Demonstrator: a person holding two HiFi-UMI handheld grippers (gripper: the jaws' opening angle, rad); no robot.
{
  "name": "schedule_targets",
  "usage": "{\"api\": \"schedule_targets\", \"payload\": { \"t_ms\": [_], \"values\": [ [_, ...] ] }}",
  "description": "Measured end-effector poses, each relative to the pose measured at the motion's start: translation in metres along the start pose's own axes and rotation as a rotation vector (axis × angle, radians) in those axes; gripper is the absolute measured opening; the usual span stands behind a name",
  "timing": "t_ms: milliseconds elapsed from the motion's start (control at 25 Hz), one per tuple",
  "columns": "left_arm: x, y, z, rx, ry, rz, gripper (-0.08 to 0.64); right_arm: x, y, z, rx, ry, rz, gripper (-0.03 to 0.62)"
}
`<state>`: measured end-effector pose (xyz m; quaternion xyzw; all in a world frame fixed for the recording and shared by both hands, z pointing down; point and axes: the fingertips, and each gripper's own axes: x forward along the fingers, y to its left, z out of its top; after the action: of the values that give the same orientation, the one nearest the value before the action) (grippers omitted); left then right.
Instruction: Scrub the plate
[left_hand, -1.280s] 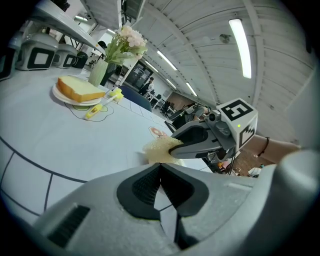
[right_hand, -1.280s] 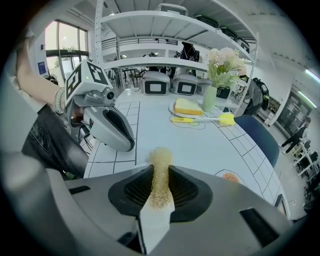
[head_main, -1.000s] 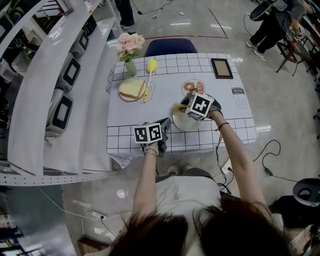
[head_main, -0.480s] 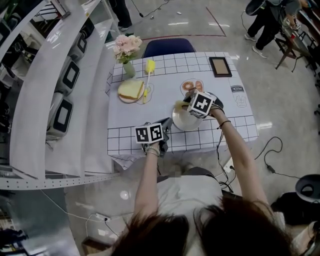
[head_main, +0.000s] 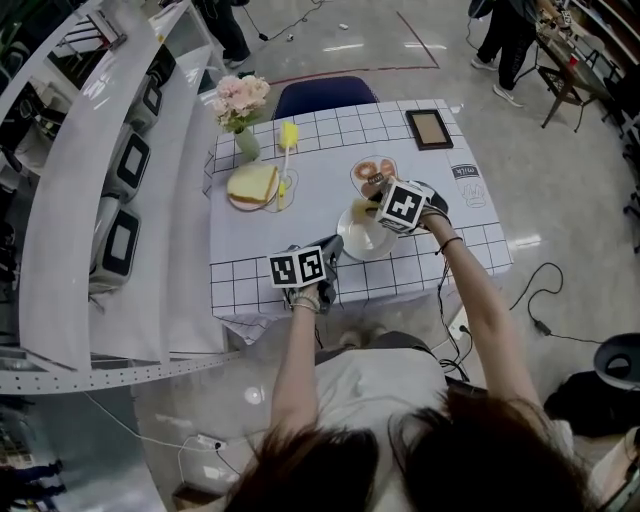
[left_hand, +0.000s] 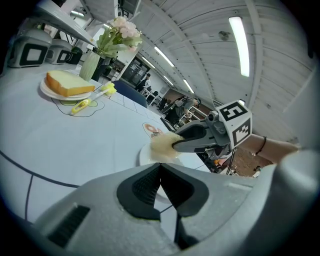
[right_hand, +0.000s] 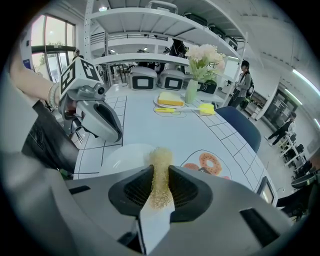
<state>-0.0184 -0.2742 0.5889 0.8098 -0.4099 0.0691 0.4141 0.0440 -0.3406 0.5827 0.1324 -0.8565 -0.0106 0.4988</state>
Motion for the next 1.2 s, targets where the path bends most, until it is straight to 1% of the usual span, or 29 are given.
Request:
{"api": "schedule_targets", "payload": {
  "t_ms": [440,1200],
  "values": [
    [0.003,-0.005,-0.004,0.003,0.01,-0.012,0.011,-0.008,0.005,-0.017,0.012,0.024,-0.009,0.086],
    [0.0,-0.014,-0.017,0.014,0.045,-0.045,0.011,-0.021,0.022,-0.035,0.063,0.051,-0.043,0.087]
  ]
}}
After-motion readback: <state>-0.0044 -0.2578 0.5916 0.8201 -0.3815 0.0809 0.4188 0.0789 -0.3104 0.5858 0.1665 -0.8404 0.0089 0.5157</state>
